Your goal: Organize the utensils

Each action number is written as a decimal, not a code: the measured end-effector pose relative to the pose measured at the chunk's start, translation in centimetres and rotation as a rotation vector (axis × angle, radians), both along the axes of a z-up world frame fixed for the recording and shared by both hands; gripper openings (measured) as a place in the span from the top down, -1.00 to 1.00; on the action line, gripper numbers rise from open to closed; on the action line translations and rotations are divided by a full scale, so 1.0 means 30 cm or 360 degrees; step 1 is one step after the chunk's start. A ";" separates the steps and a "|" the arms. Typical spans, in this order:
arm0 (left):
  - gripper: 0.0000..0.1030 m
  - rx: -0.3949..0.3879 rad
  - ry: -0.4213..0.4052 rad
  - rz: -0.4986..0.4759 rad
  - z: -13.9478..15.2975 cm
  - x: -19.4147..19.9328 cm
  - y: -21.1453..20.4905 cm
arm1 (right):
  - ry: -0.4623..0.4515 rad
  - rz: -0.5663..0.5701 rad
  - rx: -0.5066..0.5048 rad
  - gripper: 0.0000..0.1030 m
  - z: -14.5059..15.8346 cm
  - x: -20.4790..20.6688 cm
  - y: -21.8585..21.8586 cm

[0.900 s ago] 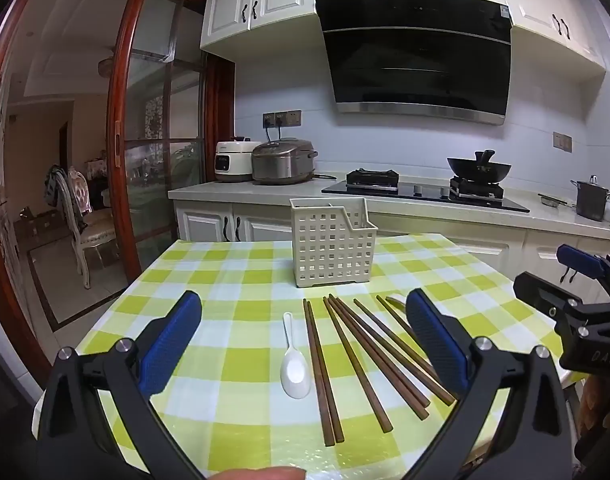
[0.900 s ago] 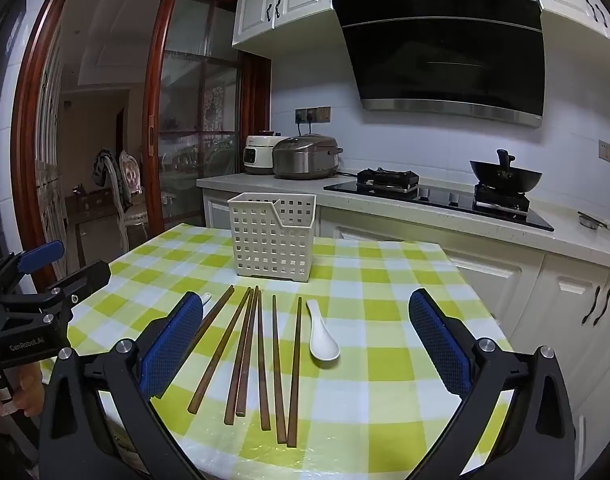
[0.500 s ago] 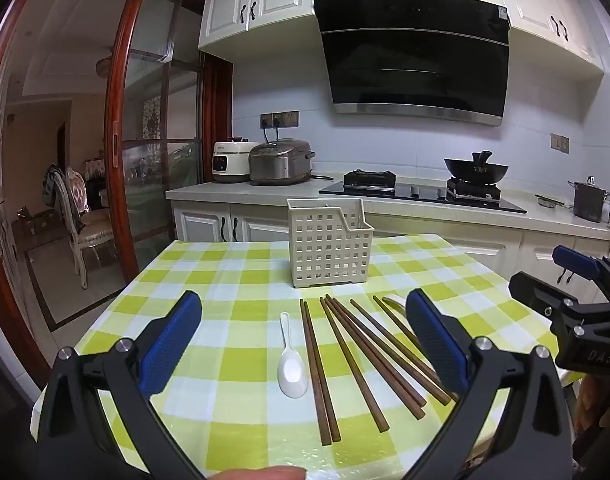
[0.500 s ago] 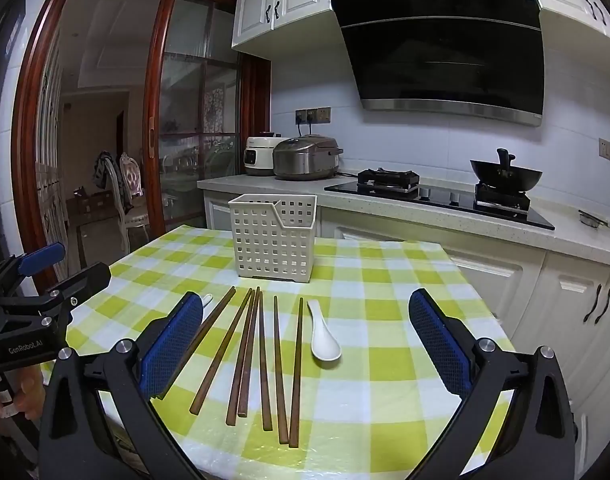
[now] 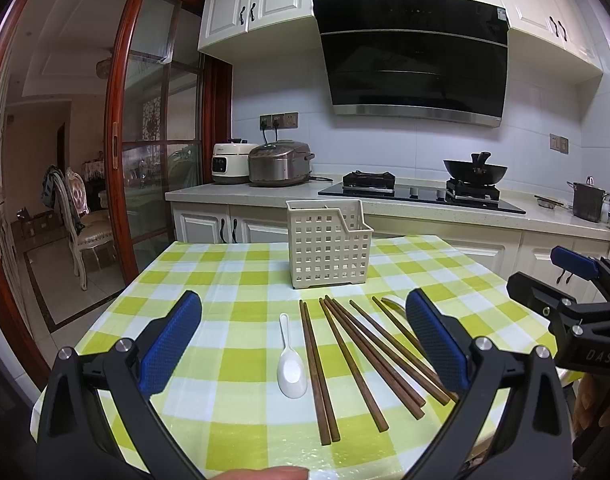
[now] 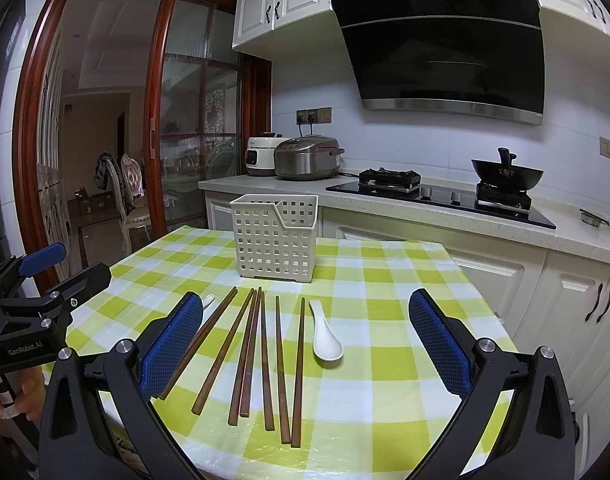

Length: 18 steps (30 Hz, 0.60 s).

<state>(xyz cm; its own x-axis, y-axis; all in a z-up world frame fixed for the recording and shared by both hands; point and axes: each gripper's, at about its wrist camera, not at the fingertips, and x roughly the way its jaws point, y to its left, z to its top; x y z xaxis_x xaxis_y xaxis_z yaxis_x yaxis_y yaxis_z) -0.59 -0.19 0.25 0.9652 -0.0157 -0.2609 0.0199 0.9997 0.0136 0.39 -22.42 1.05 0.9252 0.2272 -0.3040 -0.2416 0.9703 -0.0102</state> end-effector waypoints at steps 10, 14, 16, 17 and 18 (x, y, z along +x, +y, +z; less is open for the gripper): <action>-0.92 0.0004 0.0004 0.0000 0.000 0.001 -0.004 | 0.0000 0.0000 0.0004 -0.87 0.008 -0.001 0.000; -0.92 0.0001 0.0006 0.0001 -0.005 0.009 -0.001 | 0.0000 0.0001 0.0006 -0.87 0.007 -0.001 0.000; -0.92 0.0002 0.0005 0.0000 -0.005 0.010 -0.002 | 0.0000 0.0001 0.0009 -0.87 0.011 -0.004 0.002; -0.92 0.0002 0.0004 0.0001 -0.005 0.009 -0.001 | 0.0000 0.0002 0.0009 -0.87 0.011 -0.005 0.003; -0.92 0.0000 0.0006 0.0001 -0.004 0.009 0.000 | 0.0000 0.0001 0.0010 -0.87 0.011 -0.004 0.003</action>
<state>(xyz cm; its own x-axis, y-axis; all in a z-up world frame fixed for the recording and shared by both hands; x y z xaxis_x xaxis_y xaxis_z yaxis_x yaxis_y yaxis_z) -0.33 -0.19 0.12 0.9643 -0.0151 -0.2643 0.0194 0.9997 0.0135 0.28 -22.34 1.37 0.9250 0.2298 -0.3027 -0.2424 0.9702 -0.0040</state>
